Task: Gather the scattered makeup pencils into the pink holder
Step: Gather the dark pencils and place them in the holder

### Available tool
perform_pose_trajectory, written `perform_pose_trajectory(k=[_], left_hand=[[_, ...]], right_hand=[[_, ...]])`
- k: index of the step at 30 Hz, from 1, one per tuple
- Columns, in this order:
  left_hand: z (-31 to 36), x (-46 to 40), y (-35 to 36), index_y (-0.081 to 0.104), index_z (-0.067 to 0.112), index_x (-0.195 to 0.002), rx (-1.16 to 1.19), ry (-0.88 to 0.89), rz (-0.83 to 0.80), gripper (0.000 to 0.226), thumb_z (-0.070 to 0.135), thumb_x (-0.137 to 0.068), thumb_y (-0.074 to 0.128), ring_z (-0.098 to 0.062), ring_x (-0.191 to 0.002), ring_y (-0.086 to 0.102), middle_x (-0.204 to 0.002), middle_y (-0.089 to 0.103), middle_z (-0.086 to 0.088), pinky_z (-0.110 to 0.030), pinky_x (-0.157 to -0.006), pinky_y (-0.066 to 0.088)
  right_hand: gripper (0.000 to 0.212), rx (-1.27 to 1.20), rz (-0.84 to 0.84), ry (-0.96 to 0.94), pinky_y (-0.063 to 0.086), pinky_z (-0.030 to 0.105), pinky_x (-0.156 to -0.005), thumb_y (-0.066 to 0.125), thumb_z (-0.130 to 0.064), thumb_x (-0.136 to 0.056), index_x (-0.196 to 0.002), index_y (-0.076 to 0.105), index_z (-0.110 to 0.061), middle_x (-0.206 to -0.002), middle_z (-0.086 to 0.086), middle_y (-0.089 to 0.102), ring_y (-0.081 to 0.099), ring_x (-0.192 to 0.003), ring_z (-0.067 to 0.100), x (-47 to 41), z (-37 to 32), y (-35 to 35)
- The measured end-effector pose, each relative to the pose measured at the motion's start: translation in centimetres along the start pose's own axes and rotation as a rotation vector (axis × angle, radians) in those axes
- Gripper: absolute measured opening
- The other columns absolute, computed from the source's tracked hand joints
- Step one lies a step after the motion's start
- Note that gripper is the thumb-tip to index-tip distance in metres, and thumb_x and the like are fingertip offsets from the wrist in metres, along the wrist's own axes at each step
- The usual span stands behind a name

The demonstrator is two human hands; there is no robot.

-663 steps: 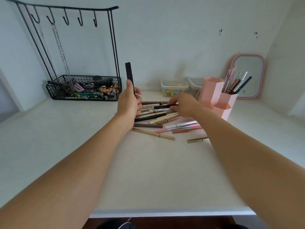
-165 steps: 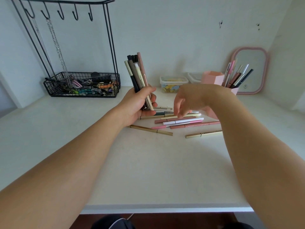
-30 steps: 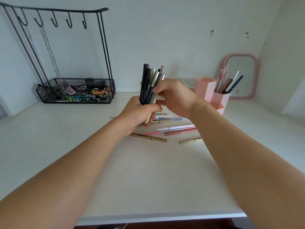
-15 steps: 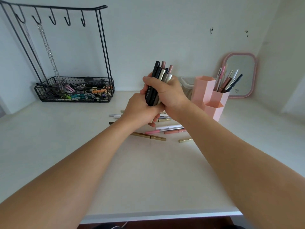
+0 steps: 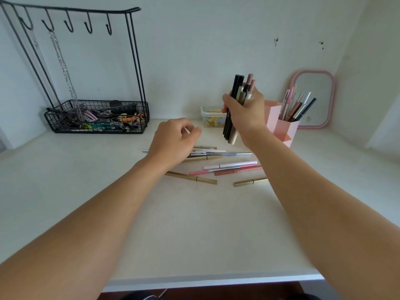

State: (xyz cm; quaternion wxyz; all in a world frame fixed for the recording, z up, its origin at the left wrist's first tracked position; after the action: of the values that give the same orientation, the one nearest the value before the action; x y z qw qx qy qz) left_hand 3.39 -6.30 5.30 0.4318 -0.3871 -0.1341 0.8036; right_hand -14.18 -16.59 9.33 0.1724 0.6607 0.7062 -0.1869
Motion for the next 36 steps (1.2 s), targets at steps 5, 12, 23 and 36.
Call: perform_pose_trajectory(k=[5,12,23,36], left_hand=[[-1.2,-0.3,0.6,0.075,0.022,-0.081,-0.044,0.006,-0.017,0.014,0.030,-0.088,0.066,-0.015,-0.074,0.066,-0.073,0.070,0.007,-0.032,-0.073,0.054],[-1.0,-0.2,1.3,0.074,0.020,-0.080,-0.013,0.035,-0.050,0.018,0.032,-0.091,0.068,-0.014,-0.071,0.065,-0.072,0.071,0.004,-0.023,-0.067,0.048],[-0.6,-0.1,2.0,0.074,0.023,-0.082,0.040,0.119,-0.133,0.008,0.024,-0.089,0.071,-0.009,-0.075,0.065,-0.077,0.072,0.008,-0.019,-0.071,0.048],[-0.6,0.1,2.1,0.076,0.021,-0.085,0.035,0.143,-0.143,0.008,0.026,-0.090,0.071,-0.007,-0.076,0.065,-0.077,0.072,0.008,-0.018,-0.070,0.048]], right_hand=[[0.012,0.200,-0.086,0.071,0.051,0.028,-0.059,0.065,-0.011,-0.086,-0.093,0.062,-0.002,-0.071,0.013,0.063,0.057,-0.057,0.014,-0.4,3.5,0.6],[0.005,0.169,-0.085,0.131,0.051,0.029,-0.060,0.064,-0.006,-0.085,-0.089,0.064,-0.003,-0.061,0.003,0.062,0.056,-0.053,0.015,-0.5,4.4,0.6],[0.019,-0.326,0.192,-0.062,0.051,0.032,-0.056,0.061,0.006,-0.081,-0.071,0.055,-0.009,-0.059,0.007,0.057,0.056,-0.052,0.023,-4.4,-8.2,-6.5],[0.016,-0.036,0.138,0.215,0.057,0.035,-0.065,0.064,0.001,-0.085,-0.077,0.056,-0.010,-0.067,0.008,0.060,0.060,-0.054,0.020,-7.3,-2.7,-7.4]])
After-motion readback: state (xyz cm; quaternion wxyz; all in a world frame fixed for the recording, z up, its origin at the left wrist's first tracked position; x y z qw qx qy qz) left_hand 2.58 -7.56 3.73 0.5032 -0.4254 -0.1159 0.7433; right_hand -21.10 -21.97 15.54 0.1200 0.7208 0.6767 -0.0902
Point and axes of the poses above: each hand's wrist, its own x-axis away from the middle knuckle, its own y-axis out of the palm, z = x × y, the point moved 9 cm from there along -x, towards the middle knuckle
